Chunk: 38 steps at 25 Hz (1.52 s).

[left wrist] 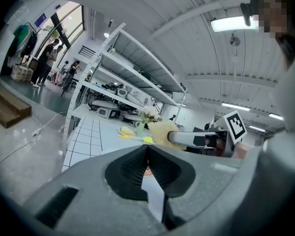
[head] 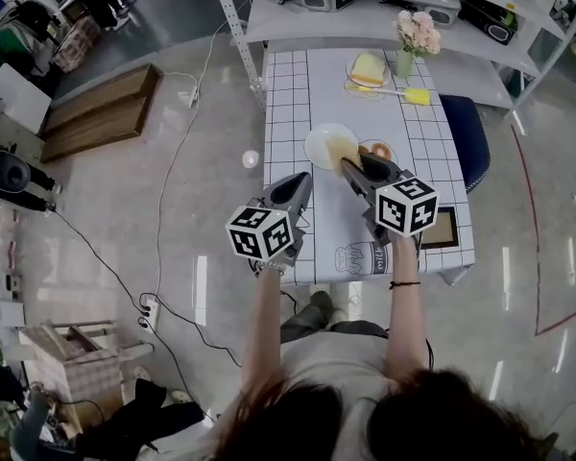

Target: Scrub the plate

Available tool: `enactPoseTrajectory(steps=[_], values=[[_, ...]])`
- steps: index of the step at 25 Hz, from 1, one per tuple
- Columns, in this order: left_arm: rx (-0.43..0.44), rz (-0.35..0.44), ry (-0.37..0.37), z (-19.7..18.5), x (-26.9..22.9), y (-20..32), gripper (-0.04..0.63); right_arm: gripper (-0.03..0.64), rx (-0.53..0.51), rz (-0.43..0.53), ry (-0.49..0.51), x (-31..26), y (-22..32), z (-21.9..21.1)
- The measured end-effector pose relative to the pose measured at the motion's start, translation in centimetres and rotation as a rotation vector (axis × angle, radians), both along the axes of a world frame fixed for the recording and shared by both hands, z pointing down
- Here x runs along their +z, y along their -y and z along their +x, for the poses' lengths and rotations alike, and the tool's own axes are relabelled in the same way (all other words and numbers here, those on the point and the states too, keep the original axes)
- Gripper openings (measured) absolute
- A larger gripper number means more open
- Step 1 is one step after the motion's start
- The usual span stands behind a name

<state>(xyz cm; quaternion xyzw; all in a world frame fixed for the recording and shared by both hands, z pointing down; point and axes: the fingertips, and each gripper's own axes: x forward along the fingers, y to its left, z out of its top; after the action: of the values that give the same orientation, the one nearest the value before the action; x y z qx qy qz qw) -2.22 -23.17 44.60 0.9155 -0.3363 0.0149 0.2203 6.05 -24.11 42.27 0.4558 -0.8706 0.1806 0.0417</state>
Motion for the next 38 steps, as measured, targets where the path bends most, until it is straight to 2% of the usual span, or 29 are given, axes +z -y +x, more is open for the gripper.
enactPoseTrajectory(steps=[9, 14, 25, 32, 38], values=[[0.034, -0.050, -0.040, -0.4, 1.5, 3.8, 0.011, 0.074, 0.008, -0.060, -0.017, 1.2, 3.2, -0.2], [0.056, -0.065, -0.029, -0.1, 2.3, 4.7, 0.011, 0.074, 0.009, -0.084, -0.025, 2.1, 4.4, -0.3], [0.018, -0.169, -0.043, -0.2, 4.9, 6.9, 0.011, 0.075, -0.057, -0.178, -0.063, 5.2, 8.0, -0.5], [-0.009, -0.216, -0.045, 0.2, 6.6, 8.1, 0.011, 0.075, -0.074, -0.214, -0.057, 6.9, 11.8, -0.3], [-0.018, -0.252, -0.039, 0.6, 8.2, 9.1, 0.011, 0.075, -0.133, -0.258, -0.069, 9.2, 13.3, -1.3]])
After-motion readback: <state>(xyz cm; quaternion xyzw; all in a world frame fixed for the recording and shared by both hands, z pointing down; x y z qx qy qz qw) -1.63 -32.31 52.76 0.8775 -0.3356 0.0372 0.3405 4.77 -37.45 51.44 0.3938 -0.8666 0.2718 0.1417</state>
